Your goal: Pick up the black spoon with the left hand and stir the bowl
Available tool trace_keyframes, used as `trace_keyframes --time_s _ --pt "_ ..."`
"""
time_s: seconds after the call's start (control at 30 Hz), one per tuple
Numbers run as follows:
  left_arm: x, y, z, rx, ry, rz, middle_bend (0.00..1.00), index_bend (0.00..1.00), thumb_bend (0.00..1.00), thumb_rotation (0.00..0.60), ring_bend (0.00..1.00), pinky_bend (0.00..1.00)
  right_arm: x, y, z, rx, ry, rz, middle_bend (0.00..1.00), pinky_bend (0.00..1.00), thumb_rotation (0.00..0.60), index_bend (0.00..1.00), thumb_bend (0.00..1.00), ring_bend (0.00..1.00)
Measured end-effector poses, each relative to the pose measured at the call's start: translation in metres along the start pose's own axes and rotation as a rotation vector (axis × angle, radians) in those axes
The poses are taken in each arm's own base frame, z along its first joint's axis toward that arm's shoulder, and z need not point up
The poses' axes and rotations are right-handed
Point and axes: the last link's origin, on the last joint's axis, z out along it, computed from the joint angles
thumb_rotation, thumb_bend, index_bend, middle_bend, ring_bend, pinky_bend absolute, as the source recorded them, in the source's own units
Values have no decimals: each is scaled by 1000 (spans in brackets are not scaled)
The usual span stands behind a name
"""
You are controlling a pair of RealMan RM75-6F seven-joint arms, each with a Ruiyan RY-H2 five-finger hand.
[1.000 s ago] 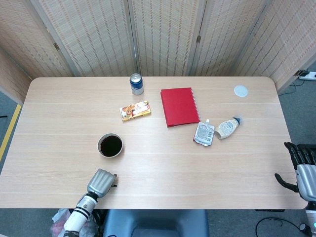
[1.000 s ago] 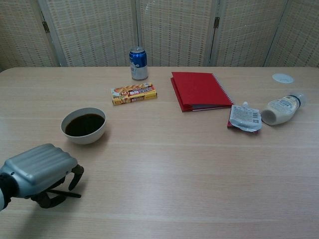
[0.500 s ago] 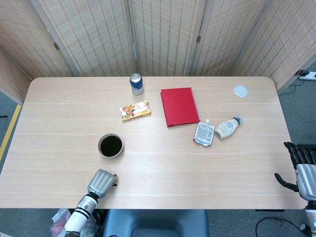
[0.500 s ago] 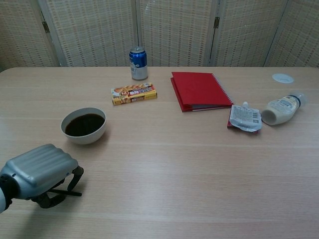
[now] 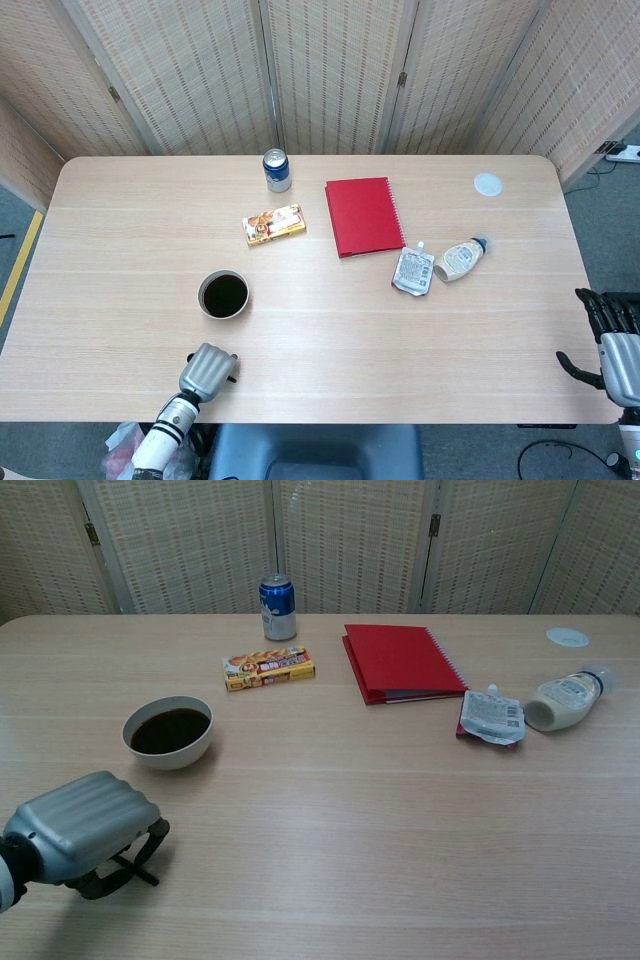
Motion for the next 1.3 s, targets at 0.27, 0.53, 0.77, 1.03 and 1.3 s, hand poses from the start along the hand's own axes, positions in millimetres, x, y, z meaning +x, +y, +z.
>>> trace_keyframes --time_s 0.27,0.53,0.77,1.03,1.3 --pt "0 -2 1 -4 -1 -26 983 604 445 600 931 1000 0 0 0 0 2 2 103 76 600 0 162 131" --pt "5 -7 1 -3 31 -80 987 636 464 600 934 1000 1 -2 0 4 7 2 105 76 600 0 163 142" --pt "13 -17 1 13 51 -181 987 637 476 600 934 1000 2 -3 -1 9 15 4 110 76 600 0 162 144" --pt "35 -47 0 62 79 -443 988 657 480 600 935 1000 3 -5 -1 14 19 7 110 76 600 0 150 145" --pt "66 -89 -4 129 174 -707 989 658 479 600 937 1000 11 -9 -1 27 33 12 110 76 600 0 139 145"
